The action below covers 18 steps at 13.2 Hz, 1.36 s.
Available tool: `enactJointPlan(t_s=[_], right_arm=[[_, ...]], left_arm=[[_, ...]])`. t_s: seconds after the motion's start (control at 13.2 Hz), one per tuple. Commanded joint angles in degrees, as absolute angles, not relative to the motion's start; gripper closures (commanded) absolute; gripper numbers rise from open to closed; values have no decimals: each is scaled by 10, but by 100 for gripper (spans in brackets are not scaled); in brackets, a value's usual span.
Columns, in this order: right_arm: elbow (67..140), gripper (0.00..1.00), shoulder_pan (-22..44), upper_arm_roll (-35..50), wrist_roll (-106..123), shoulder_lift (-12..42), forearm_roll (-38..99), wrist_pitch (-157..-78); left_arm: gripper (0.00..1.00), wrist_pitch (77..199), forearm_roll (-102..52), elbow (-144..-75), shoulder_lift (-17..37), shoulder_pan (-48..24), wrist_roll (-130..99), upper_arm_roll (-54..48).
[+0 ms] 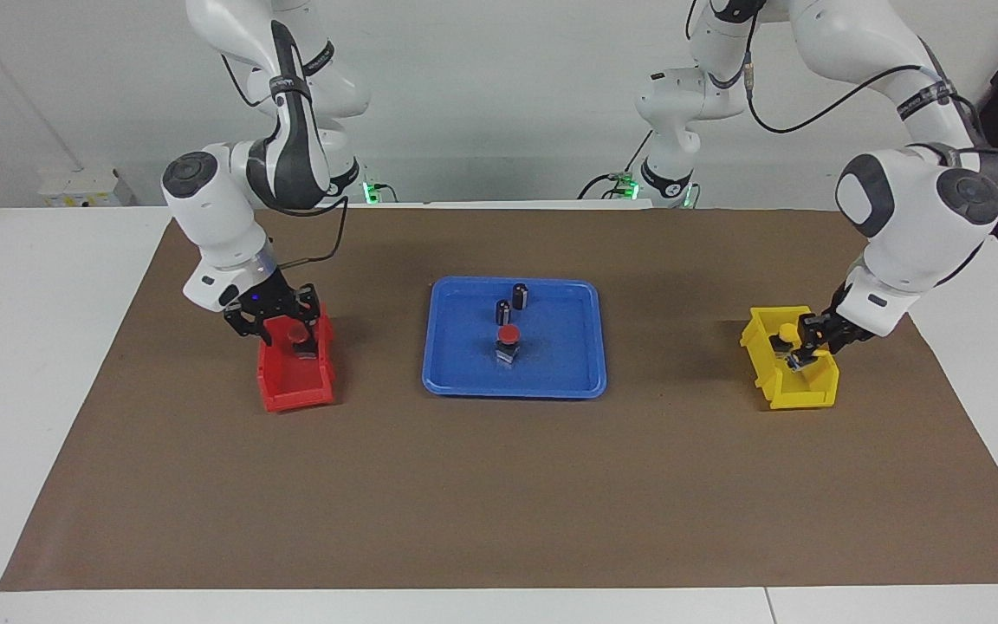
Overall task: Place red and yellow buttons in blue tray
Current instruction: 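Place the yellow button in the tray while the right gripper grasps a red button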
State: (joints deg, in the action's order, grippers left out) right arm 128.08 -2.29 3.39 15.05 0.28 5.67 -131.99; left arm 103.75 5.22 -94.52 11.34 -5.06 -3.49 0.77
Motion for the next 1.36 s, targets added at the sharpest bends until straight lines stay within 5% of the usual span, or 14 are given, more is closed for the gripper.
enactJointPlan(t_s=[0.0, 0.38, 0.83, 1.29], right_arm=[[1310, 28, -22, 34, 136, -11, 71, -1343], [1331, 29, -22, 34, 135, -18, 71, -1350], [1339, 30, -25, 33, 140, -20, 71, -1352], [1347, 42, -25, 34, 143, -25, 70, -1352]], left_arm=[[99, 1001, 91, -924, 124, -166, -180, 10], [99, 1088, -20, -996, 113, -330, -343, 7], [99, 1235, -21, -1062, 156, -373, -381, 6], [98, 1242, -25, -1061, 172, -400, -413, 6]])
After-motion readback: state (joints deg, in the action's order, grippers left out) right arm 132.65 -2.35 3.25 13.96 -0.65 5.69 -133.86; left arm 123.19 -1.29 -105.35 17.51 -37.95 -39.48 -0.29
